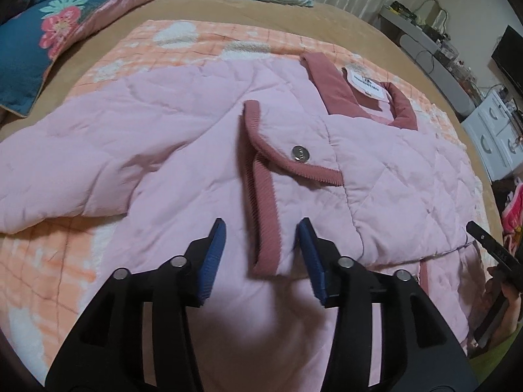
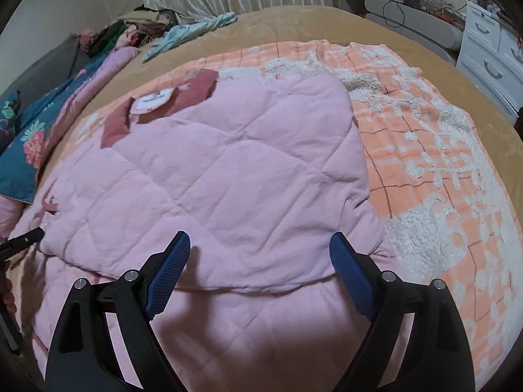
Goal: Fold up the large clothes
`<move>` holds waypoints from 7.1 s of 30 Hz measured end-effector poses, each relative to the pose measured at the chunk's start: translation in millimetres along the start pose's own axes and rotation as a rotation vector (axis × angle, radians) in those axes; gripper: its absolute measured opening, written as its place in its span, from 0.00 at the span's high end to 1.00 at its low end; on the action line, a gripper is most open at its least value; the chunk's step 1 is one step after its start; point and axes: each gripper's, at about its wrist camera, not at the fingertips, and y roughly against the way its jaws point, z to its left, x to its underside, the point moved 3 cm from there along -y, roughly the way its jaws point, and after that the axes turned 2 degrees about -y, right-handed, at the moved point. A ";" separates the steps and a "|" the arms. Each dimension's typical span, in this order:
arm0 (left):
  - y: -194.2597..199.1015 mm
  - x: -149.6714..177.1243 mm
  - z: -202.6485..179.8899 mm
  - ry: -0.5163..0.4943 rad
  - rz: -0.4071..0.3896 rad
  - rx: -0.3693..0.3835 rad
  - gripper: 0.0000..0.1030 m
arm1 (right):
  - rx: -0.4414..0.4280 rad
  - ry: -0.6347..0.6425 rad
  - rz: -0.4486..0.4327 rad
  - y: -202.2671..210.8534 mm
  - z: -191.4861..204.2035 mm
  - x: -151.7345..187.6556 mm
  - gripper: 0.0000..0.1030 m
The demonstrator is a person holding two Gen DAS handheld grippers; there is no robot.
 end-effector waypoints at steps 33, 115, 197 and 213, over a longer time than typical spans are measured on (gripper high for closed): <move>94.7 31.2 119.7 0.181 -0.144 -0.117 0.09 | -0.133 0.185 -0.100 67.7 165.5 17.8 0.04; 166.6 31.1 346.4 0.747 -0.555 -0.260 0.91 | -0.196 0.385 -0.019 18.9 325.1 35.3 0.04; 83.0 -29.9 -181.3 -0.379 -0.442 -0.041 0.92 | 0.076 -0.038 -0.331 134.8 -26.3 -17.7 0.04; 18.4 13.2 -218.3 -0.581 -0.272 -0.097 0.78 | 0.095 -0.092 -0.313 131.1 -46.7 -20.1 0.04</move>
